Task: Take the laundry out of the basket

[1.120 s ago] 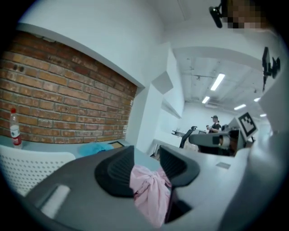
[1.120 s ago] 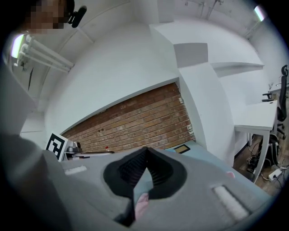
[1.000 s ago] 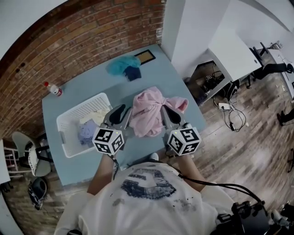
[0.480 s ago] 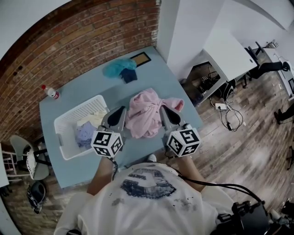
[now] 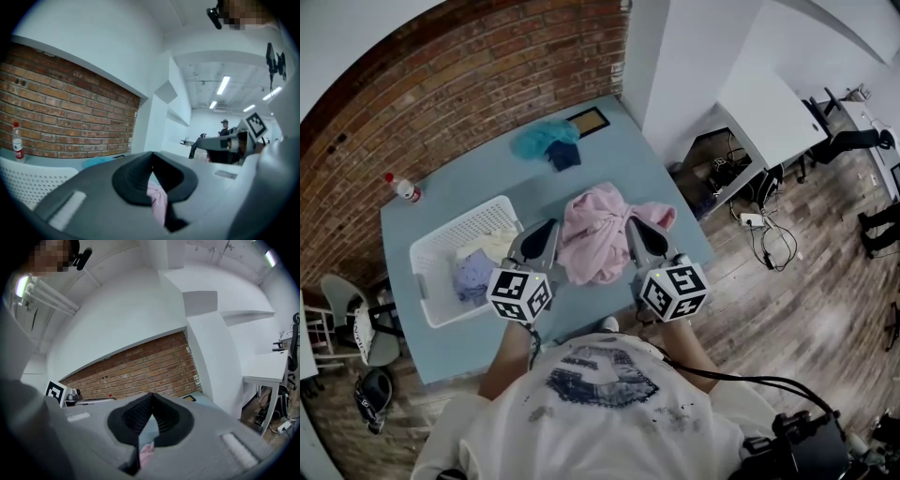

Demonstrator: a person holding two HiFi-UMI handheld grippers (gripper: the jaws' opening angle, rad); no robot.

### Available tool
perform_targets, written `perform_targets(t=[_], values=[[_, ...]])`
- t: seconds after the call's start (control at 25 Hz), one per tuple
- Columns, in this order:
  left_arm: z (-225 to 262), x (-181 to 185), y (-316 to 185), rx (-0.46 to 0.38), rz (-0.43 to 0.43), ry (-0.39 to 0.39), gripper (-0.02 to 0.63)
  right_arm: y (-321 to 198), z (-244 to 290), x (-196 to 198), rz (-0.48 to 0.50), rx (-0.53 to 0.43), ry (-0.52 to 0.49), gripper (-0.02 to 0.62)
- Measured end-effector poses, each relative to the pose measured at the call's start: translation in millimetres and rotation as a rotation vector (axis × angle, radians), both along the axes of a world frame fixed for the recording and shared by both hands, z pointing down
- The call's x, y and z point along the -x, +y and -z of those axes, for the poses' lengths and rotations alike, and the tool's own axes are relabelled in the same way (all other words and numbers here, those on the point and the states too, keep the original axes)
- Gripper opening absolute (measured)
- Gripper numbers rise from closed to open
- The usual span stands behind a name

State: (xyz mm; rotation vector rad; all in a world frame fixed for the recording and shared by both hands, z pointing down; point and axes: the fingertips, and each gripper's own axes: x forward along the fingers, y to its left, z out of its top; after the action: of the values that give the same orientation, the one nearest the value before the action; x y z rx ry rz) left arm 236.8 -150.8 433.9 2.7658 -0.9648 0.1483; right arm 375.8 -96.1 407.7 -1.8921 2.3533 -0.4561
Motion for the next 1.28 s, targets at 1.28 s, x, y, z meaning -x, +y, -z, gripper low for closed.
perform_targets(t=[1.28], values=[[-26,288,-57,0.091,0.381,-0.066,-0.009,-100,-35,265,0.386,0.132,0.012,-0.002]])
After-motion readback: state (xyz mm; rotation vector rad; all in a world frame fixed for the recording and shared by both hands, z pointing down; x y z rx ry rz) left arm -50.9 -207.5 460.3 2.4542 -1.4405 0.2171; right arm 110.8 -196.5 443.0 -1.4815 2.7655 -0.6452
